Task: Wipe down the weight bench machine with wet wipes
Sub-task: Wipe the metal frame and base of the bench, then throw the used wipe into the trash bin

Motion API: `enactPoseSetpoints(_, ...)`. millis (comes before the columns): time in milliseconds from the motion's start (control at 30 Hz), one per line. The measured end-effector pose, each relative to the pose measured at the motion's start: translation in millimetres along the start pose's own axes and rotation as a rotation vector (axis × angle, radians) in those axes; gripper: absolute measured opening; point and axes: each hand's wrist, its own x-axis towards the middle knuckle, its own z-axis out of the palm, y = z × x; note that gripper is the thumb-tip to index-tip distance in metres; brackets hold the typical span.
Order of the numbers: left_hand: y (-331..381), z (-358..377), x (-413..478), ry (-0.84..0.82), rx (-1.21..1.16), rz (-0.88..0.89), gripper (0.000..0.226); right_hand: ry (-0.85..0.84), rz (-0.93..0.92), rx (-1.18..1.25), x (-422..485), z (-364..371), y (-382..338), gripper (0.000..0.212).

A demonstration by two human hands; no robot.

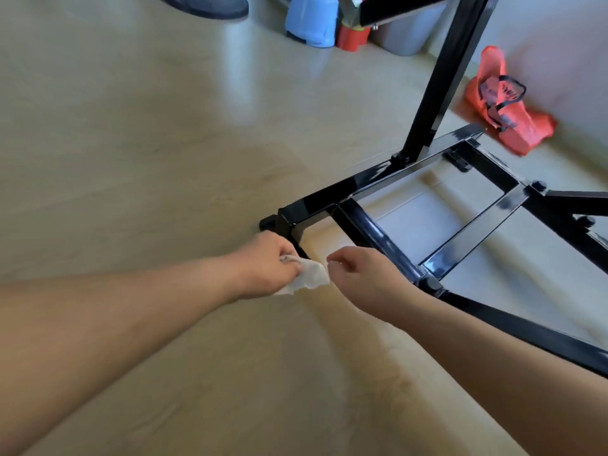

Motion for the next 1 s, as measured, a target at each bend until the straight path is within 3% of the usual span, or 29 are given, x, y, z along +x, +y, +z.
enactPoseSetpoints(167,-37,-94,-46,0.016,0.012,-0.023,0.017,-0.056,-0.007,0.001,6,28,-77,0.026)
enactPoseSetpoints(400,-122,-196,-128,0.186,-0.290,-0.193,0.021,-0.173,-0.013,0.060,36,72,-206,0.026)
enactPoseSetpoints(567,-139,-247,-179,0.361,-0.478,-0.299,0.027,-0.230,-0.034,0.174,36,89,-314,0.023)
enactPoseSetpoints(733,-116,-273,-227,0.506,-0.636,-0.418,0.025,-0.280,-0.004,0.313,12,76,-390,0.017)
enactPoseSetpoints(867,-59,-304,-272,0.588,-0.759,-0.433,0.003,-0.455,0.109,0.475,-23,32,-433,0.016)
enactPoseSetpoints(1000,10,-339,-314,0.597,-0.753,-0.430,0.012,-0.557,0.118,0.520,-64,-36,-467,0.024)
